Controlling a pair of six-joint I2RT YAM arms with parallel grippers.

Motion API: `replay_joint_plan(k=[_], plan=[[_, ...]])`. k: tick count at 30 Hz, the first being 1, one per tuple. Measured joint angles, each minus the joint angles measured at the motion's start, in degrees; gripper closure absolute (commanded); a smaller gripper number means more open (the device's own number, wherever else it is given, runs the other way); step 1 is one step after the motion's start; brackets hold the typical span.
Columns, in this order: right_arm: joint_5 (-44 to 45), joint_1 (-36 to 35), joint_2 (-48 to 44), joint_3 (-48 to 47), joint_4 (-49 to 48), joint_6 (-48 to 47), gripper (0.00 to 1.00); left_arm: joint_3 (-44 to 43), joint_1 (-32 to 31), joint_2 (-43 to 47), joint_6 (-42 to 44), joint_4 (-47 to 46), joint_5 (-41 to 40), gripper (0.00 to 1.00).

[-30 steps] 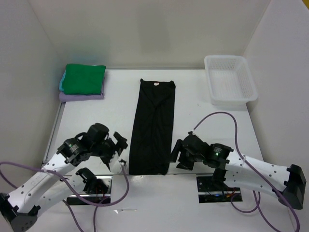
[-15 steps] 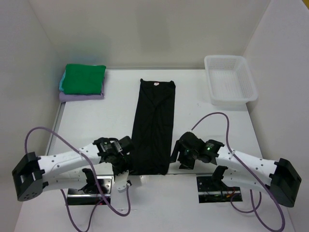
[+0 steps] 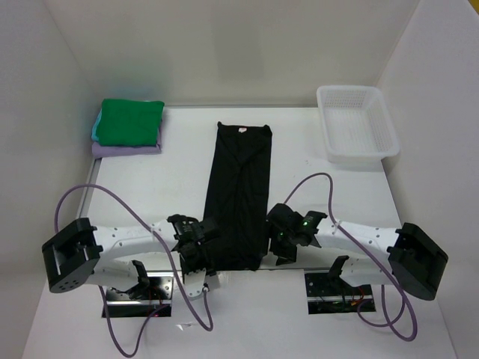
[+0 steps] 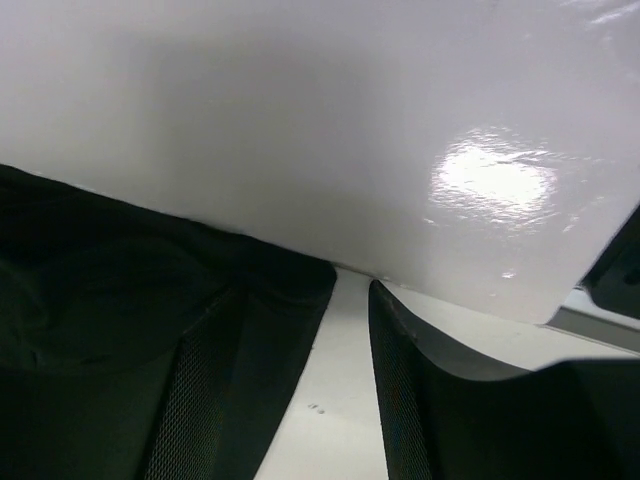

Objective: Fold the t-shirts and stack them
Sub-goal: Grab the bottom of the folded rectangular tshirt with both arms

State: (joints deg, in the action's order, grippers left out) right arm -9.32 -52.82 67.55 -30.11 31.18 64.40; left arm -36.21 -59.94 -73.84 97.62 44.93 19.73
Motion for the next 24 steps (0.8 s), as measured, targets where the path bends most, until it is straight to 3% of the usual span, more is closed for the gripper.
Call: replay_joint_plan(k=[2, 9, 10, 12, 18, 22, 24], plan=[[-0.7, 0.0, 1.3, -0.4, -0.3, -0.5, 0.27, -1.5, 0.0, -2.0, 0.0, 0.4, 0.0, 0.40], [-2.7, 0.0, 4.5, -2.9, -2.3, -1.9, 0.27, -2.4, -1.5, -3.6, -0.3, -2.1, -0.5, 0.65], [-3.1, 0.0, 4.6, -2.9, -2.6, -1.9, 0.27, -2.4, -1.7, -3.7, -0.3, -2.5, -0.3, 0.69], [-3.7, -0.1, 4.7, -3.0, -3.0, -1.9, 0.27, -2.4, -1.9, -3.8, -0.9, -3.1, -0.1, 0.87], [-5.5, -2.6, 7.7, -3.0, -4.7, -1.8, 0.30, -2.5, -1.9, -4.3, -4.3, -5.4, 0.5, 0.93], [-5.6, -5.3, 10.4, -3.9, -6.3, -1.3, 0.41, -2.5, -1.9, -4.3, -6.5, -6.4, 0.5, 0.94], [-5.6, -5.9, 12.3, -4.8, -6.7, -1.2, 0.63, -2.5, -1.9, -4.3, -7.8, -6.9, 0.5, 0.96]])
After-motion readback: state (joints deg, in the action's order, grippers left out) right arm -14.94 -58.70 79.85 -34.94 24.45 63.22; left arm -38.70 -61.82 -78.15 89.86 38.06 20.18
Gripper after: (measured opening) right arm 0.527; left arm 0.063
